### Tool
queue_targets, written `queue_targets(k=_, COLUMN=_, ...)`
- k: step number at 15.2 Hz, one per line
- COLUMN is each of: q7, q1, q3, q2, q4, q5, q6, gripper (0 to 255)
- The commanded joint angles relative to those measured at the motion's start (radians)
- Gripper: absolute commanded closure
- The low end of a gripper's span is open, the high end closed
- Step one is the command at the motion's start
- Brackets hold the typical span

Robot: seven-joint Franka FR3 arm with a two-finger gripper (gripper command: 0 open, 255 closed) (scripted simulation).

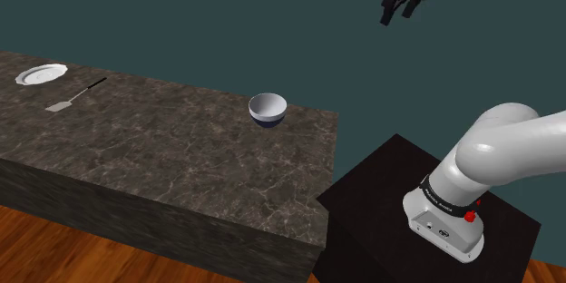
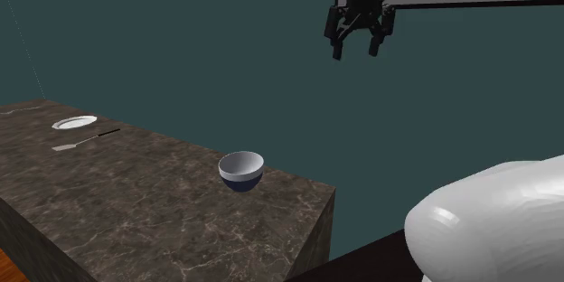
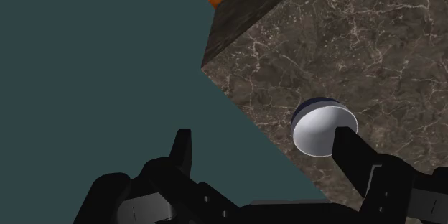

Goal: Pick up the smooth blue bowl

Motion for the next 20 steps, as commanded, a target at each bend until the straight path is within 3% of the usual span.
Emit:
queue_targets(k=1, q7=0.0, q1=0.0, q3=0.0, q2=0.0, q4=0.0, q5=0.0, q6=0.0, gripper=0)
queue_targets(k=11, q7=0.134, q1=0.037, q3=0.106, q2=0.248, q4=-0.034, q5=0.031, q6=0.232, gripper=0)
queue_targets(k=20, q7=0.257, q1=0.058, q3=0.192, q2=0.542, q4=0.041, q5=0.015, q6=0.403, gripper=0)
